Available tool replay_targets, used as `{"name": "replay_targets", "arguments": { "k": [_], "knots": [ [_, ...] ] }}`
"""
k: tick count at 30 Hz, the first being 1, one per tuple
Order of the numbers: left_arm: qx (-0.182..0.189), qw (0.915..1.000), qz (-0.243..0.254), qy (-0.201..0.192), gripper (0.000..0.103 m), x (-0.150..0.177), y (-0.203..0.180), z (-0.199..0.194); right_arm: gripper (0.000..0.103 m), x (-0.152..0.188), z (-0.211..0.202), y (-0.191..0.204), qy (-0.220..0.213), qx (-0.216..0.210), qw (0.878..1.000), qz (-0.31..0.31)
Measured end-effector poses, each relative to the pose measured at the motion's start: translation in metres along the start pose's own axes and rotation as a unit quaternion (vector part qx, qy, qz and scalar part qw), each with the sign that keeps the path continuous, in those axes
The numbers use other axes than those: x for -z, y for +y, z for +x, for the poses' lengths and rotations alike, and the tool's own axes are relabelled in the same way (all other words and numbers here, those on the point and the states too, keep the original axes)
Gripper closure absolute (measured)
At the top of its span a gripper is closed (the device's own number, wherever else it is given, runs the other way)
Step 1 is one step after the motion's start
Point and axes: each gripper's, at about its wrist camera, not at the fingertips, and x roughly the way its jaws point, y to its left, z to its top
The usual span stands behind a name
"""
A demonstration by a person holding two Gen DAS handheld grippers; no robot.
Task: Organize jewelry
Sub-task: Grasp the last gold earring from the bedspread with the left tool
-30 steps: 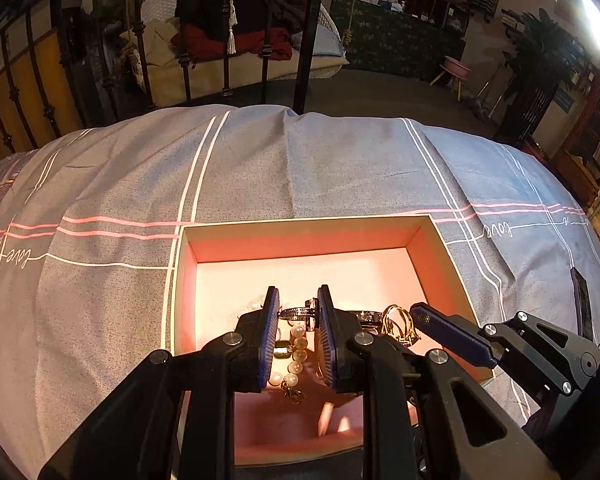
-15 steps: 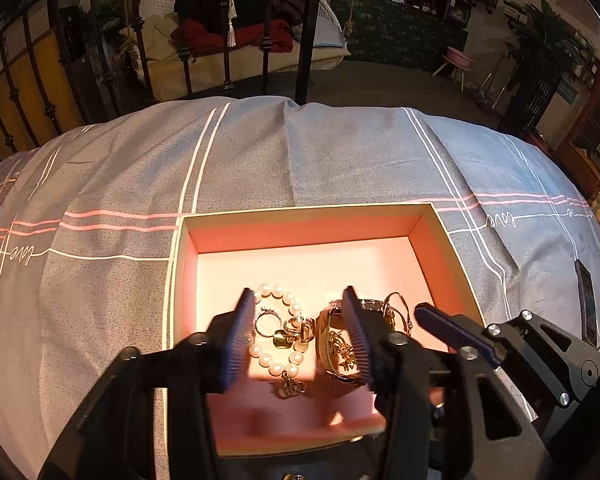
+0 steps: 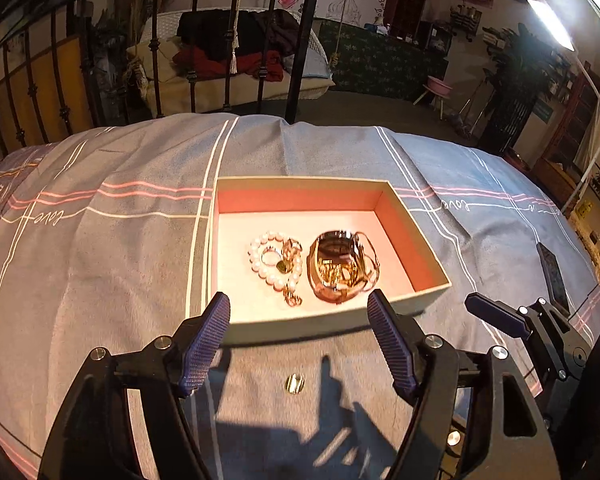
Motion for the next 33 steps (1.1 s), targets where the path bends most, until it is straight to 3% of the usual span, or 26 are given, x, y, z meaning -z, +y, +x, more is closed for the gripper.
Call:
{"name": "replay_targets", "arguments": {
  "k": [4, 10, 16, 18, 27, 30, 32, 33],
  "knots": [
    [-0.009, 0.9996, -0.001, 0.026, 0.034, 0.030, 0.004, 0.008, 0.020, 0.020, 0.005, 0.002, 0.033, -0.005, 0.999, 0.001],
    [-0.018, 0.9983, 0.022, 0.052, 0.044, 0.043, -0.001, 0.030, 0.025, 0.022, 0.011, -0.003, 0.045, -0.018, 0.999, 0.014],
    [-0.026, 0.9964, 0.064, 0.049, 0.075, 0.050, -0.009, 0.041, 0.025, 0.025, 0.014, -0.002, 0.052, -0.021, 0.998, 0.016],
    [-0.015, 0.9963, 0.069, 0.048, 0.091, 0.052, -0.009, 0.041, 0.025, 0.026, 0.016, -0.002, 0.055, -0.023, 0.998, 0.016],
    [-0.012, 0.9965, 0.074, 0.038, 0.092, 0.055, -0.009, 0.037, 0.025, 0.024, 0.025, 0.005, 0.070, -0.030, 0.997, 0.006],
    [-0.010, 0.9969, 0.068, 0.038, 0.092, 0.055, -0.009, 0.033, 0.038, 0.023, 0.031, 0.006, 0.082, -0.037, 0.996, 0.002],
    [-0.007, 0.9973, 0.063, 0.036, 0.092, 0.054, -0.009, 0.030, 0.061, 0.023, 0.031, 0.006, 0.082, -0.043, 0.996, 0.005],
    [-0.005, 0.9975, 0.061, 0.036, 0.092, 0.053, -0.009, 0.029, 0.067, 0.023, 0.032, 0.006, 0.084, -0.047, 0.995, 0.007]
  ]
}}
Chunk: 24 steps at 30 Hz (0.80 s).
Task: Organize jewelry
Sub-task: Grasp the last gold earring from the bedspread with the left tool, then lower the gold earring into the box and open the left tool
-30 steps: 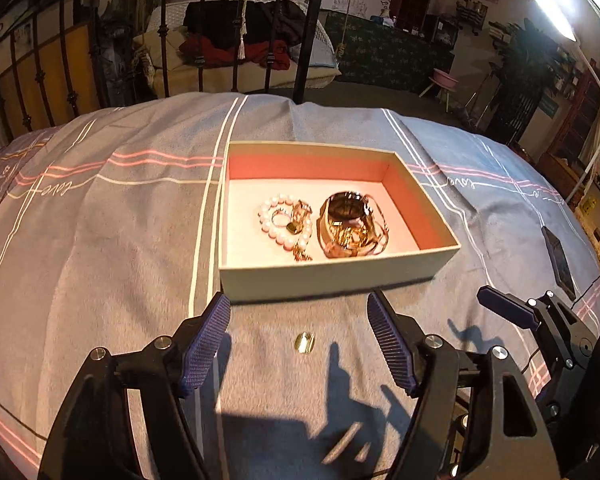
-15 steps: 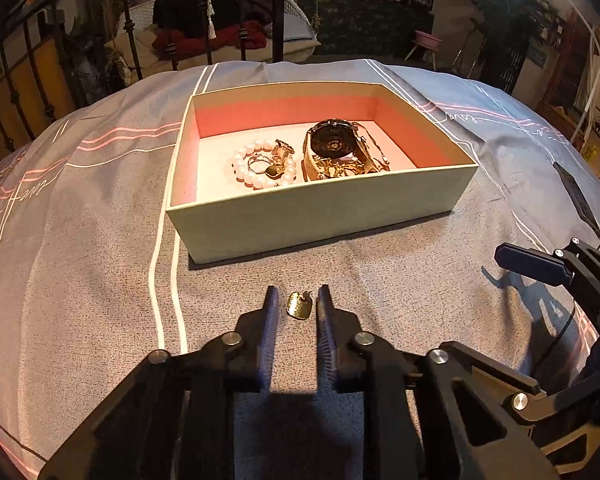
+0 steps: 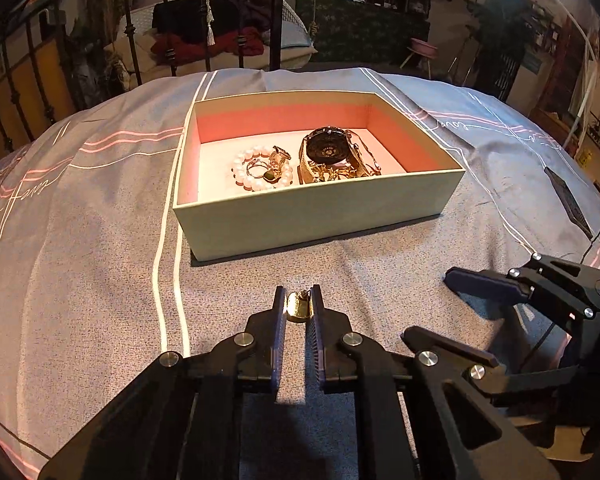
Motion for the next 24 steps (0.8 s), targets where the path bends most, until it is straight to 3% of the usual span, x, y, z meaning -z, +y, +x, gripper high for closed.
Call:
{"name": "replay_targets", "arguments": {
  "k": [2, 3, 24],
  "knots": [
    [0.005, 1.0000, -0.006, -0.002, 0.092, -0.002, 0.000, -0.002, 0.084, 0.001, 0.000, 0.001, -0.001, -0.004, 1.000, 0.000],
    [0.008, 0.9999, -0.008, -0.001, 0.092, -0.003, -0.001, -0.003, 0.086, 0.001, -0.001, 0.001, -0.003, -0.006, 1.000, 0.004],
    [0.010, 0.9992, 0.004, -0.037, 0.092, -0.039, -0.010, -0.021, 0.086, -0.018, -0.024, -0.007, -0.046, -0.002, 0.999, 0.015]
  ]
}}
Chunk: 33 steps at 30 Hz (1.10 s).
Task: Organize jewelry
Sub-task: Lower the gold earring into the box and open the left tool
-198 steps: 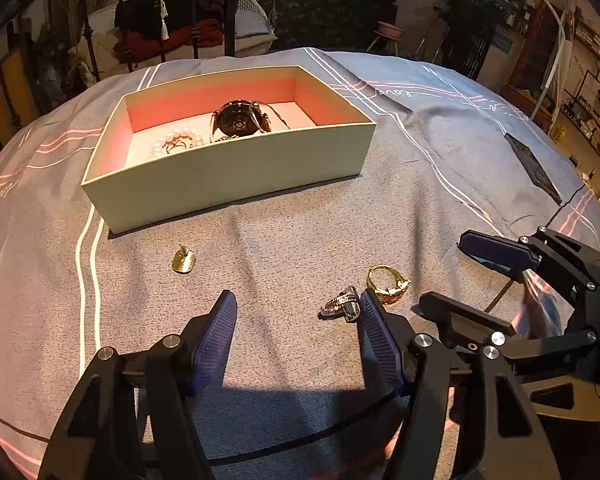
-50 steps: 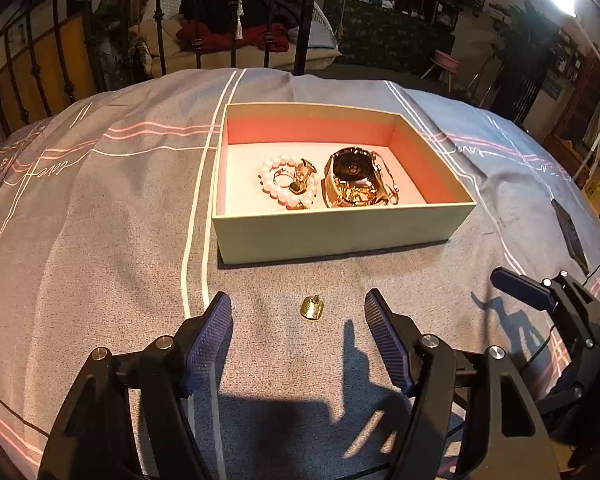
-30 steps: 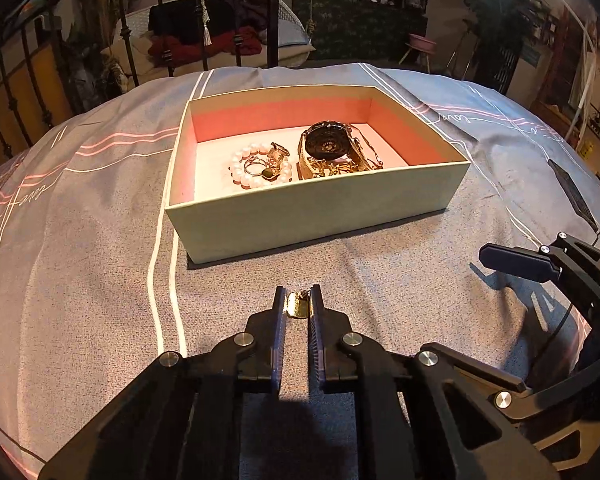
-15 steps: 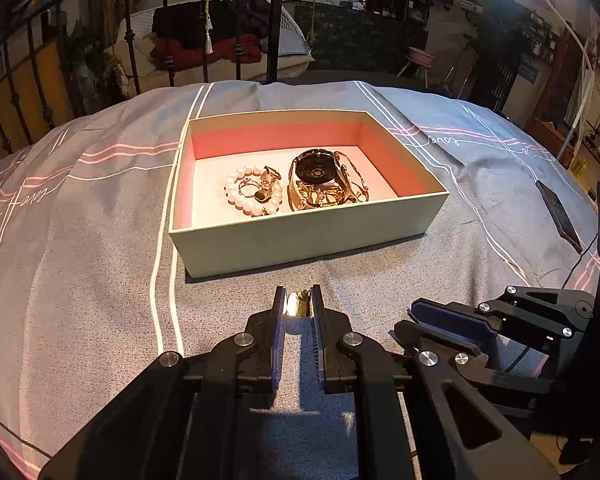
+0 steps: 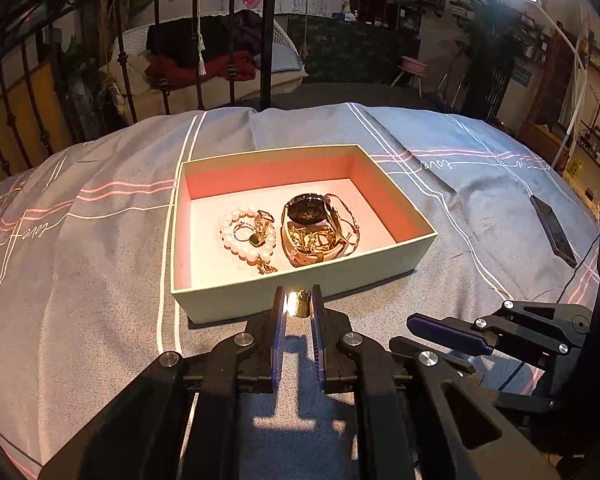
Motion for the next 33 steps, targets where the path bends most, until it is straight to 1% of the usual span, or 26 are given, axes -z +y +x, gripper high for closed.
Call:
{"name": "replay_targets", "arguments": {
  "k": [6, 10, 16, 22, 33],
  "knots": [
    [0.007, 0.9996, -0.023, -0.014, 0.092, -0.029, 0.011, -0.002, 0.086, -0.038, -0.006, -0.007, -0.033, 0.002, 0.999, -0.006],
    [0.008, 0.9995, -0.028, -0.013, 0.092, -0.050, 0.013, 0.006, 0.086, -0.059, 0.007, -0.017, -0.031, 0.001, 0.999, 0.006],
    [0.000, 0.9993, -0.036, 0.008, 0.091, -0.073, 0.013, 0.028, 0.086, -0.074, 0.031, -0.030, -0.012, 0.009, 1.000, 0.020],
    [-0.009, 0.9987, -0.040, 0.032, 0.091, -0.074, 0.016, 0.050, 0.086, -0.076, 0.042, -0.031, -0.004, 0.007, 1.000, 0.019],
    [-0.015, 0.9975, -0.045, 0.053, 0.092, -0.072, 0.020, 0.068, 0.086, -0.076, 0.052, -0.030, 0.004, 0.004, 1.000, 0.017]
  ]
}}
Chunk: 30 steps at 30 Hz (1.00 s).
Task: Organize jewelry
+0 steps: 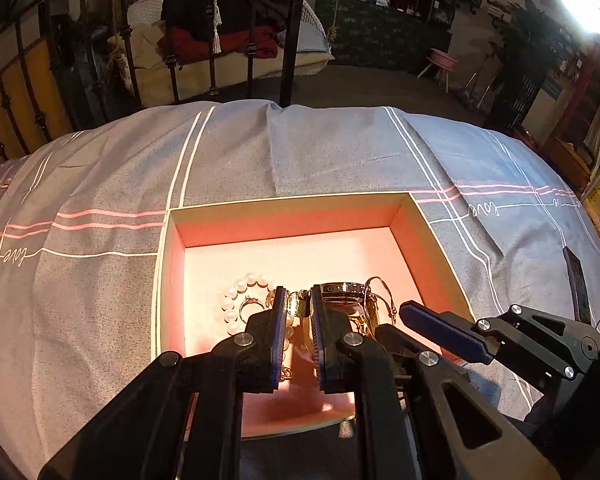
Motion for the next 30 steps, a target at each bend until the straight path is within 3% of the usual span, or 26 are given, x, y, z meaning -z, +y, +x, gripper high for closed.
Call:
{"name": "replay_targets", "arguments": {
  "k": [13, 15, 17, 19, 21, 23, 27, 30],
  "knots": [
    [-0.004, 0.9999, -0.002, 0.011, 0.090, -0.003, 0.001, 0.008, 0.086, -0.002, 0.006, 0.010, 0.004, -0.005, 1.000, -0.018],
    [-0.012, 0.9999, -0.004, 0.008, 0.068, -0.003, 0.001, 0.008, 0.084, -0.002, 0.007, 0.011, 0.007, -0.004, 1.000, -0.021],
    [-0.019, 0.9998, -0.003, 0.002, 0.056, -0.003, 0.001, 0.006, 0.057, -0.001, 0.006, 0.012, 0.002, -0.004, 1.000, -0.023],
    [-0.021, 0.9998, 0.003, -0.003, 0.053, -0.003, 0.000, 0.003, 0.044, -0.002, 0.004, 0.014, -0.005, -0.002, 1.000, -0.030],
    [-0.030, 0.9995, 0.003, -0.002, 0.043, -0.003, 0.000, 0.002, 0.038, -0.002, 0.003, 0.016, -0.006, 0.007, 0.999, -0.036],
    [-0.033, 0.9995, 0.002, 0.001, 0.036, -0.002, 0.000, -0.001, 0.011, -0.001, 0.001, 0.018, -0.010, 0.021, 0.999, -0.042],
    [-0.049, 0.9984, 0.020, -0.018, 0.018, 0.007, -0.001, -0.024, 0.006, 0.010, -0.015, 0.015, -0.029, 0.042, 0.998, -0.045],
    [-0.046, 0.9959, 0.027, -0.073, 0.011, 0.022, 0.001, -0.055, 0.006, 0.028, -0.043, 0.010, -0.086, 0.077, 0.993, -0.034]
  ]
}}
